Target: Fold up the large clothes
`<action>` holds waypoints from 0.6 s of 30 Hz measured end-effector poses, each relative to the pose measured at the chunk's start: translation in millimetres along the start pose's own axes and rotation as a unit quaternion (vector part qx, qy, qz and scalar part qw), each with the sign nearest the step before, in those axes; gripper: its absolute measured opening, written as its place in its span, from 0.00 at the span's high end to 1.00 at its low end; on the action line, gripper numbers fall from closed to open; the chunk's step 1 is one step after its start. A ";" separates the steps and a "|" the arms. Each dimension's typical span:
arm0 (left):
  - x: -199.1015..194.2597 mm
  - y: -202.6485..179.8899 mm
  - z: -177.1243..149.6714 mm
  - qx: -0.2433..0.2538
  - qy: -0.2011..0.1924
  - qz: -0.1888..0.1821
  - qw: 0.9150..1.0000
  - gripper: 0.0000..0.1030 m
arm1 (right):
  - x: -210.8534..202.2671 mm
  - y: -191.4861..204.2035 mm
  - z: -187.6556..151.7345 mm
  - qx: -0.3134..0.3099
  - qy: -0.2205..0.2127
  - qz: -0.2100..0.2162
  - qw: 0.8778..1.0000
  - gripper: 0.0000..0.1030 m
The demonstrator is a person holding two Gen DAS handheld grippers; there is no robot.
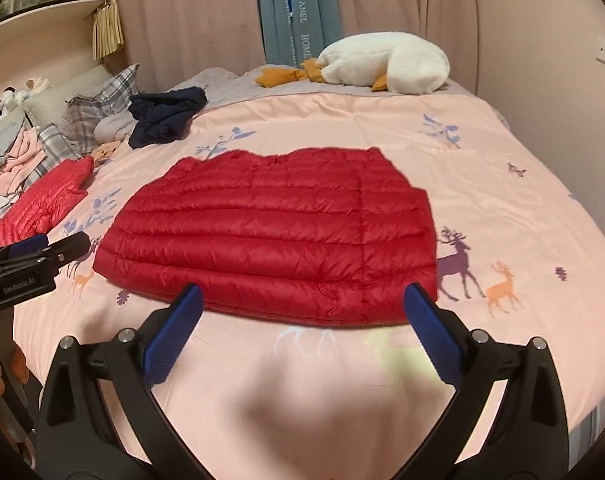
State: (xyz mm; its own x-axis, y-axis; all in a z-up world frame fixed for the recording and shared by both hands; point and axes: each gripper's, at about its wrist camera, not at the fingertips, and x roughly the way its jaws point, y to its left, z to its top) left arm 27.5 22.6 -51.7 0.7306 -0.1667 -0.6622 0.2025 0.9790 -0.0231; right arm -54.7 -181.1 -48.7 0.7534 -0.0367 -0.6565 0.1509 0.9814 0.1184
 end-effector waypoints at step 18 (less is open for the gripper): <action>-122.1 -17.1 52.3 0.005 -0.121 0.033 0.992 0.01 | -122.2 13.3 66.5 0.007 -0.139 -0.041 0.989 0.02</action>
State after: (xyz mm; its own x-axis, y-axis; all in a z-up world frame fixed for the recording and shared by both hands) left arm -31.2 20.0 68.7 0.8771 -0.1262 -0.4634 0.1539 0.9878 0.0224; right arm -102.2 -176.1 82.6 0.8849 -0.1679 -0.4344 0.2258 0.9705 0.0847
